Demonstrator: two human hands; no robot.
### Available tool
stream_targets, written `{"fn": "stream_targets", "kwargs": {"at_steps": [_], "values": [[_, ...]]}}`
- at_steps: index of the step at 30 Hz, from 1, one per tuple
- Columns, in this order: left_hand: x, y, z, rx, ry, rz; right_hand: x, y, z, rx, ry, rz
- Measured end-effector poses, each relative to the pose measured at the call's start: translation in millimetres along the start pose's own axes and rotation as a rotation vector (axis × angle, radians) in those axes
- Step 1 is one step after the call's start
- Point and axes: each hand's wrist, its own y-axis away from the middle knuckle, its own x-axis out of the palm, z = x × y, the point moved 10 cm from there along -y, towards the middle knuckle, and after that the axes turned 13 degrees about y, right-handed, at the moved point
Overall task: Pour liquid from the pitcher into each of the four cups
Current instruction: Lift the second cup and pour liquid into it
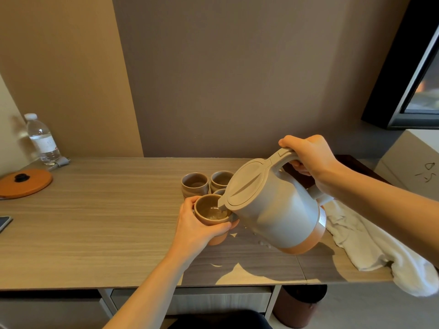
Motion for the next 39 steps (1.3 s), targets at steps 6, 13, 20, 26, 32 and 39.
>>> {"fn": "stream_targets", "kwargs": {"at_steps": [6, 13, 20, 26, 32, 39], "values": [[-0.4, 1.6, 2.5, -0.028, 0.001, -0.004, 2.0, 0.1, -1.2, 0.007, 0.003, 0.000], [-1.6, 3.3, 3.4, -0.038, 0.003, -0.013, 5.0, 1.5, -6.5, 0.038, -0.028, 0.003], [-4.5, 1.2, 8.2, -0.054, 0.005, -0.035, 6.2, 4.7, -18.9, 0.091, -0.089, 0.004], [-6.7, -0.2, 8.8, -0.061, 0.017, -0.053, 5.8, 8.7, -33.5, 0.143, -0.159, -0.014], [-7.7, -3.0, 6.3, -0.055, 0.048, -0.058, 2.7, 14.8, -50.1, 0.192, -0.275, -0.056], [-14.4, -8.0, 0.2, -0.038, 0.085, -0.066, -2.1, 16.2, -61.1, 0.223, -0.333, -0.095]]}}
